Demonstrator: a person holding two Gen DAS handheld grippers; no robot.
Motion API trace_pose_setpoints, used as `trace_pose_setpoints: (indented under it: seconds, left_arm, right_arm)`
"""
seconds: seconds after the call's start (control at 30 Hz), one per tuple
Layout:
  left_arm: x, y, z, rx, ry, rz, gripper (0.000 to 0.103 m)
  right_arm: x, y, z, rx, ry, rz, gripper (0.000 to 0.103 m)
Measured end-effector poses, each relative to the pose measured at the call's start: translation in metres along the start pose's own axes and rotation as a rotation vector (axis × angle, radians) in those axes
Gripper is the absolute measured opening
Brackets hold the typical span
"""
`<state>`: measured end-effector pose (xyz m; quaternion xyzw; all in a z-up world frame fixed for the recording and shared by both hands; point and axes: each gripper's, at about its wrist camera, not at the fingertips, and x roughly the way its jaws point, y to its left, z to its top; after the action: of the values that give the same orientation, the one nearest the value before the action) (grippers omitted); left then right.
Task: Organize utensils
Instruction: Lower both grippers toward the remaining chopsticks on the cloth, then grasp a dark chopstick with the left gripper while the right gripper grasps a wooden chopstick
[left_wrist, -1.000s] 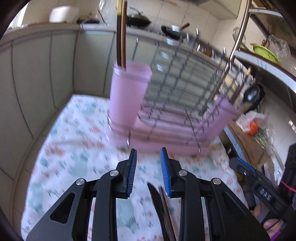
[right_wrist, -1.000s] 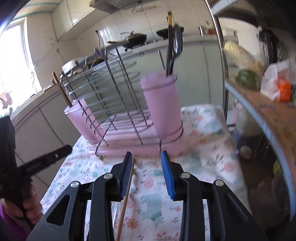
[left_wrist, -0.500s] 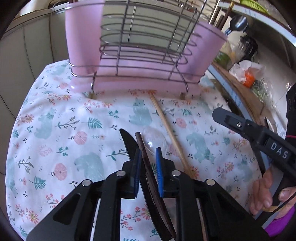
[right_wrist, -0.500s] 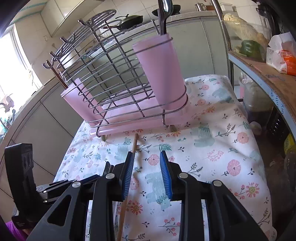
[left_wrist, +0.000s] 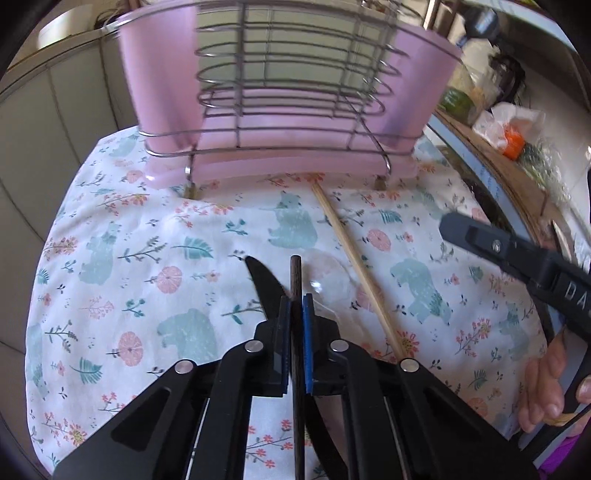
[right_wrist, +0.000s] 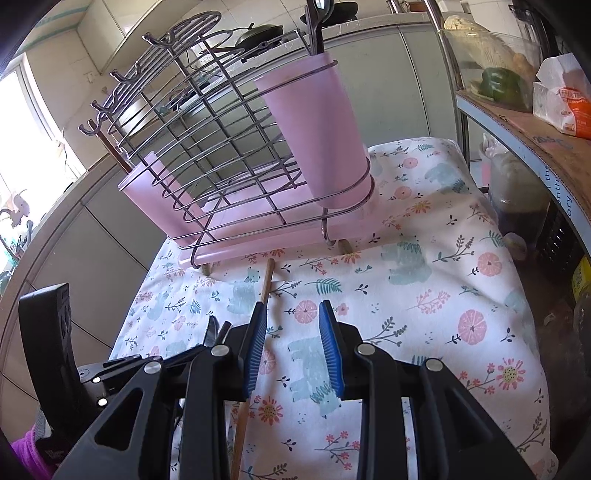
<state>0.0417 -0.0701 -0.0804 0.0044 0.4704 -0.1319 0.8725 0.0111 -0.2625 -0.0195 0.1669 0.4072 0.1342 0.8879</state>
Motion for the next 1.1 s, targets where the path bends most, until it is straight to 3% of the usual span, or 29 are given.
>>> trace_pose_setpoints:
  seconds: [0.2, 0.4, 0.57, 0.8, 1.1]
  left_arm:
    - [-0.018, 0.036, 0.010, -0.130, -0.032, -0.030, 0.005]
    - [-0.010, 0.062, 0.010, -0.199, -0.005, 0.024, 0.005]
    - [0.002, 0.071, 0.007, -0.194, 0.056, 0.032, 0.005]
    - [0.012, 0.079, 0.021, -0.166, 0.141, -0.003, 0.006]
    - [0.025, 0.078, 0.038, -0.098, 0.240, 0.003, 0.007]
  right_arm:
    - [0.001, 0.004, -0.002, -0.015, 0.006, 0.003, 0.029]
    - [0.007, 0.007, -0.004, -0.029, 0.026, 0.003, 0.029]
    - [0.014, 0.012, -0.006, -0.040, 0.065, 0.013, 0.029]
    - [0.041, 0.013, 0.010, 0.045, 0.208, 0.130, 0.029]
    - [0.078, 0.030, 0.031, -0.027, 0.315, 0.033, 0.029]
